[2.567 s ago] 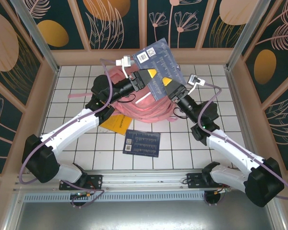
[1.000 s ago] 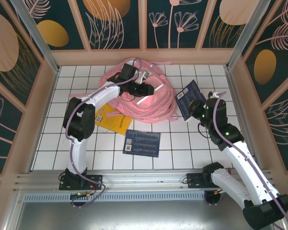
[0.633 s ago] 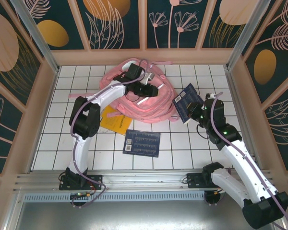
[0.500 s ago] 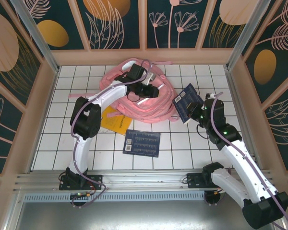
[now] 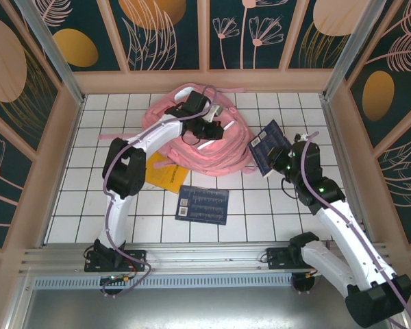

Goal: Pack the student bag
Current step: Open the student bag at the top-center of the table.

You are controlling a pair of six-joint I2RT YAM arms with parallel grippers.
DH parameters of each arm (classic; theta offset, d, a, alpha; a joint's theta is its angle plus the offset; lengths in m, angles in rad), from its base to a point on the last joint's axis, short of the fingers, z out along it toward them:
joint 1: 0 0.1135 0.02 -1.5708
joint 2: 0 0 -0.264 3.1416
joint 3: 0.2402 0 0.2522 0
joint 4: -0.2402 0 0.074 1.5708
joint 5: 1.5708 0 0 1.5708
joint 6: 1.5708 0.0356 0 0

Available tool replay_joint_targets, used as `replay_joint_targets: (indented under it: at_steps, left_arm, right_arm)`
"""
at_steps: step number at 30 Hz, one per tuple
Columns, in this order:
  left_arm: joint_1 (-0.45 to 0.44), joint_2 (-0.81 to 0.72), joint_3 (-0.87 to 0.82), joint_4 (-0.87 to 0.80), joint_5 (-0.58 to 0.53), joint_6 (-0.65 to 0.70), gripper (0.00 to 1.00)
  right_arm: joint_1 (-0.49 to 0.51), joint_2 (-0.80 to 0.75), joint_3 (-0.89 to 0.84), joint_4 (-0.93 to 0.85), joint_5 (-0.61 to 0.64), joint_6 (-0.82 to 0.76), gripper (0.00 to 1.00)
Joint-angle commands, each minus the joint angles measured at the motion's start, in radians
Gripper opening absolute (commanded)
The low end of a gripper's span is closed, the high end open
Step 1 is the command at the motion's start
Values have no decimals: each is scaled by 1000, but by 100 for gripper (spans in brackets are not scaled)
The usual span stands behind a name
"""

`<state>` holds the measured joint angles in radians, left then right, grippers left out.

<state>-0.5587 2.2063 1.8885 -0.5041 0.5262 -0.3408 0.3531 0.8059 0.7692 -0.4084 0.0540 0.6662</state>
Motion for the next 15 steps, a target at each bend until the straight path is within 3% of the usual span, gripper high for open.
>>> replay_joint_targets:
  at_steps: [1,6,12,15]
  left_arm:
    - [-8,-41,113,-16,33,4,0]
    - [68,-179,95,41,108,-54,0]
    - [140,-210,152,33,217,-60,0]
    - [176,-231,126,95,289,-100,0]
  right_arm:
    - [-10,-46,16,-12,80,-11,0]
    - [-11,-95,20,-26,149,-7,0]
    - [-22,-106,-34,66,9,8,0]
    - [-56,-88,-63,141,-150,40,0]
